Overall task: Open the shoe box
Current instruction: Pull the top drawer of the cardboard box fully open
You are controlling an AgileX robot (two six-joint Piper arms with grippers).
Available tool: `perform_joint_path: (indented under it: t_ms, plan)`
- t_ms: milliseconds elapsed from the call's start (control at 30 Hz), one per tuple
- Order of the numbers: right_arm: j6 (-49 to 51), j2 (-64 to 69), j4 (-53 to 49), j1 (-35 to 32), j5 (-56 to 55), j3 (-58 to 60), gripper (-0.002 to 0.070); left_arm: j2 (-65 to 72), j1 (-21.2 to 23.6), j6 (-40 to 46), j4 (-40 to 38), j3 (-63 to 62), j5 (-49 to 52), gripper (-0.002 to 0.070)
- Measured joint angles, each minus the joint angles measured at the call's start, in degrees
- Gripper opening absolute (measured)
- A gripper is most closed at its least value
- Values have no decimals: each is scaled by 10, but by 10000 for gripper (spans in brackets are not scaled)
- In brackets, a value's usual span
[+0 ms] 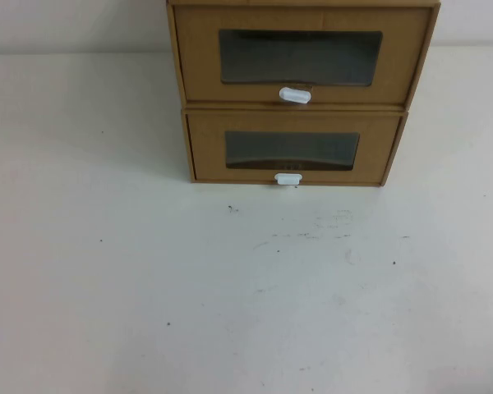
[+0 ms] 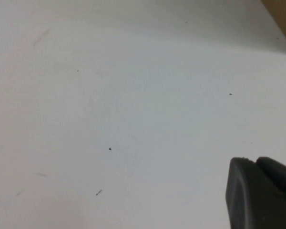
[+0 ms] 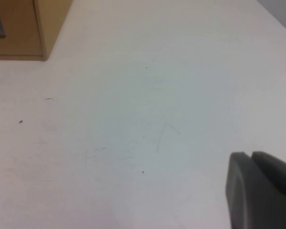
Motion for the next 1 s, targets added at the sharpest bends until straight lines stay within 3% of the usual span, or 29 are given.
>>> perform_joint_path:
  t_ms: [1000]
  plan:
    - [0, 0, -14, 0, 0, 0, -18, 0, 0, 0, 0, 0, 0, -4]
